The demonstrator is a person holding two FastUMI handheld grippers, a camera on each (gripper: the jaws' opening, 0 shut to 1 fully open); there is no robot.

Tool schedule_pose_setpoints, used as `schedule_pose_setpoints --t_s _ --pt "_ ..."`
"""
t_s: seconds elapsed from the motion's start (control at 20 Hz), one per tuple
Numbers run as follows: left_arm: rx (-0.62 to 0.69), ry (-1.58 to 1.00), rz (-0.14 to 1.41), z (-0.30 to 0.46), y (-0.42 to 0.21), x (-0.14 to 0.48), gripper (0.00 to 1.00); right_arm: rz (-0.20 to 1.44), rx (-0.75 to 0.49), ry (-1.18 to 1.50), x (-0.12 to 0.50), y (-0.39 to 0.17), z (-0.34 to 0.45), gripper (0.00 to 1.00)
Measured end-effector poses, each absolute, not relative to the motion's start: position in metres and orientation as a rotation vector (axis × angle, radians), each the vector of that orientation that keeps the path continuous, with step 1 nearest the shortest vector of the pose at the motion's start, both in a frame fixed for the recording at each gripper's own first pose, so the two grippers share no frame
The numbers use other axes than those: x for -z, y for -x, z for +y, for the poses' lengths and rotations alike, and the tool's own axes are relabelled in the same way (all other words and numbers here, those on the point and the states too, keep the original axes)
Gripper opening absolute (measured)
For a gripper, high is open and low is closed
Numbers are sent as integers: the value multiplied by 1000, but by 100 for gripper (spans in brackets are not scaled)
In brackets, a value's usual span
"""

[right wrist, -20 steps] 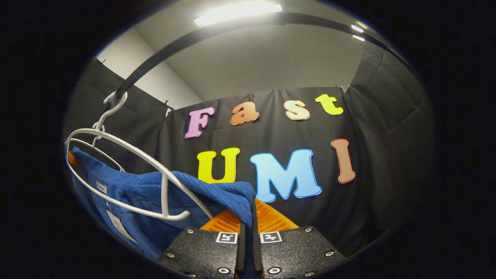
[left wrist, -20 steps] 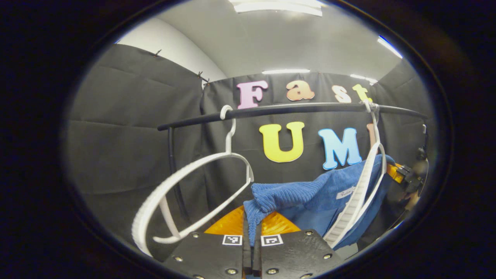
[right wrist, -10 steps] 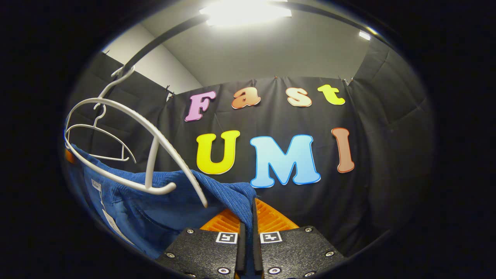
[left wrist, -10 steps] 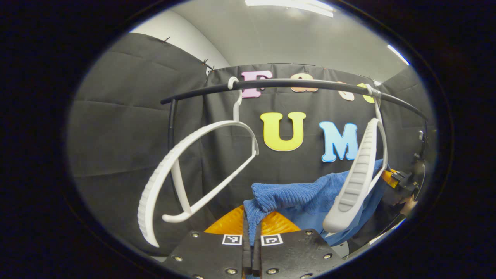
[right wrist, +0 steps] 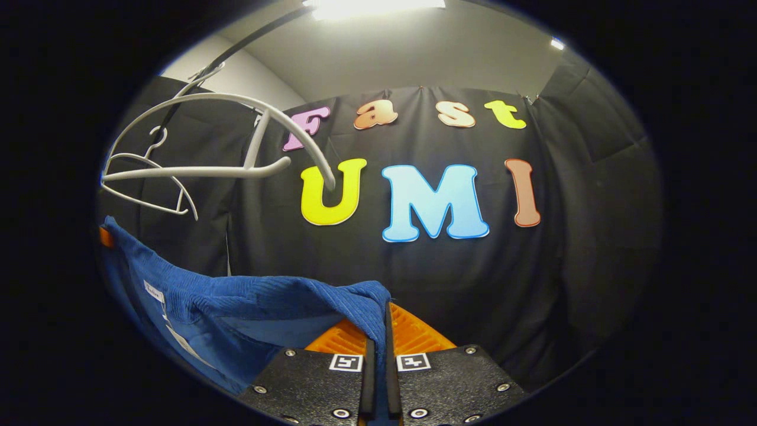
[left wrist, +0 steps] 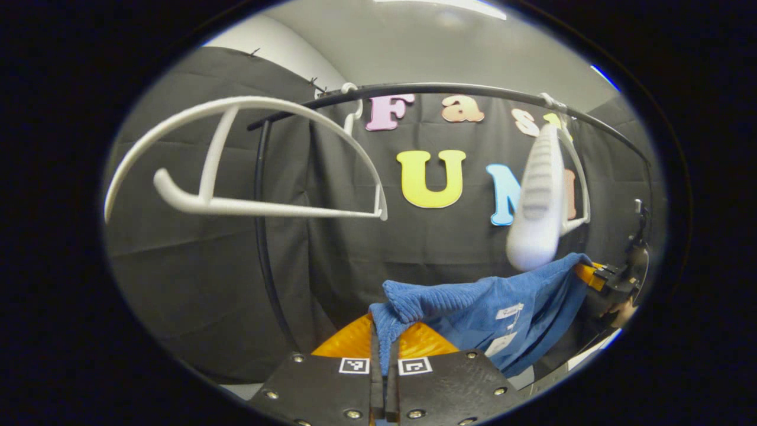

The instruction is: Grasp the clothes on the hanger with both hands and then place them into the laundry hamper below.

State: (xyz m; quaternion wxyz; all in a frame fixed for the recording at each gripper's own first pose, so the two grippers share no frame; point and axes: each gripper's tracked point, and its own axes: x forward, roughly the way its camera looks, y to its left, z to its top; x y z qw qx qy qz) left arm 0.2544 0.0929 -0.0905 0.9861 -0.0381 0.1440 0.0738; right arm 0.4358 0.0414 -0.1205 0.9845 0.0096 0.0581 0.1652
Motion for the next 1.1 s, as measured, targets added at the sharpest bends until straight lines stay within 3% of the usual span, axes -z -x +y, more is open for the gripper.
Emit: schedule_pose_setpoints --t_s 0.3,1.1 --pt "-153 101 276 82 -219 92 2 123 -350 -36 107 -399 45 7" --pt "64 91 84 11 -130 -15 3 35 -349 -109 5 -241 65 7"
